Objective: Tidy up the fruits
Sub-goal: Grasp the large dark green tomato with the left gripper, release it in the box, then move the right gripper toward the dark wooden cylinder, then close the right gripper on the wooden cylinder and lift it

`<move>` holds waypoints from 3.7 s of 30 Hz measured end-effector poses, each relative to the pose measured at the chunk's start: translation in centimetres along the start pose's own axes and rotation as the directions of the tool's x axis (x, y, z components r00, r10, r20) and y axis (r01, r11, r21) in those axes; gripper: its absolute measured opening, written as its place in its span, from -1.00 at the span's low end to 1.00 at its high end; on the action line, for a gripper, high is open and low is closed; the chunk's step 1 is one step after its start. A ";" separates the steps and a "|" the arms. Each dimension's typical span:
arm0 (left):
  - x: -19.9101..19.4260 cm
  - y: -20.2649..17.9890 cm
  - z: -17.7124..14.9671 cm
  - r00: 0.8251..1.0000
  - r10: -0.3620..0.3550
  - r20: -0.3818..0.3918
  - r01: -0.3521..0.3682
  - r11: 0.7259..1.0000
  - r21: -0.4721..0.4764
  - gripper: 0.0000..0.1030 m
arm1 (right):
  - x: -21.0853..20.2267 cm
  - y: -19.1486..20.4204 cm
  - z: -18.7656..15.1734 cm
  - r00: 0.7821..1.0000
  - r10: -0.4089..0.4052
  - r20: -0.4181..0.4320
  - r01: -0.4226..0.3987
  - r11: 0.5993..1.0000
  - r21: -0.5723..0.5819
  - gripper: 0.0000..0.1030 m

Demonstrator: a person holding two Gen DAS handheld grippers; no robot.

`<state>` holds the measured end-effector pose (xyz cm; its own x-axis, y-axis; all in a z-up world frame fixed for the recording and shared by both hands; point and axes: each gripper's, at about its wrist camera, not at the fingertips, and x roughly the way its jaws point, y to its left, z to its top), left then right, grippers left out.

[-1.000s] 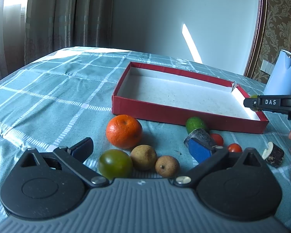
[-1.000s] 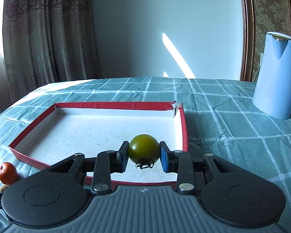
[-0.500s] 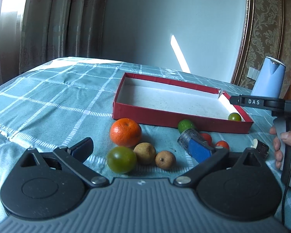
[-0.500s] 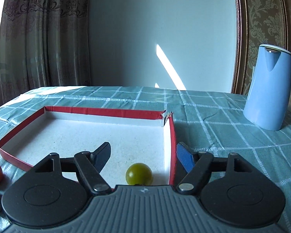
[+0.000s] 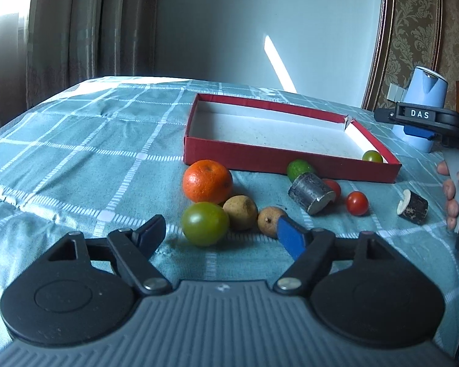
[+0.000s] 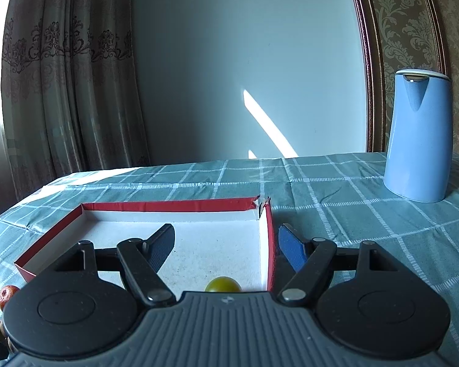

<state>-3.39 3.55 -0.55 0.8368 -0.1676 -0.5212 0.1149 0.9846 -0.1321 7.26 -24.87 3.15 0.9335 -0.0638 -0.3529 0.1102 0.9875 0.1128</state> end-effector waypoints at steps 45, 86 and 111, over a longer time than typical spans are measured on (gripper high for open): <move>8.6 -2.7 8.4 0.983 0.154 0.103 -0.159 0.986 0.043 0.26 | -0.3 0.1 0.1 1.000 0.007 0.019 -0.007 1.000 0.003 0.45; 2.6 4.2 3.6 0.980 0.186 0.072 -0.170 0.968 -0.182 1.00 | -6.1 -1.4 -5.8 0.972 0.093 -0.215 -0.140 0.967 -0.213 0.46; 2.8 4.3 3.6 0.983 0.169 0.065 -0.154 0.970 -0.189 1.00 | -4.5 0.0 -4.7 0.954 0.155 -0.255 -0.198 0.968 -0.153 -0.35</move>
<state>1.37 7.55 0.48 0.8773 0.0053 -0.4799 -0.1193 0.9710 -0.2074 1.41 -23.92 0.35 0.8212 0.1293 -0.5557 -0.1309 0.9907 0.0371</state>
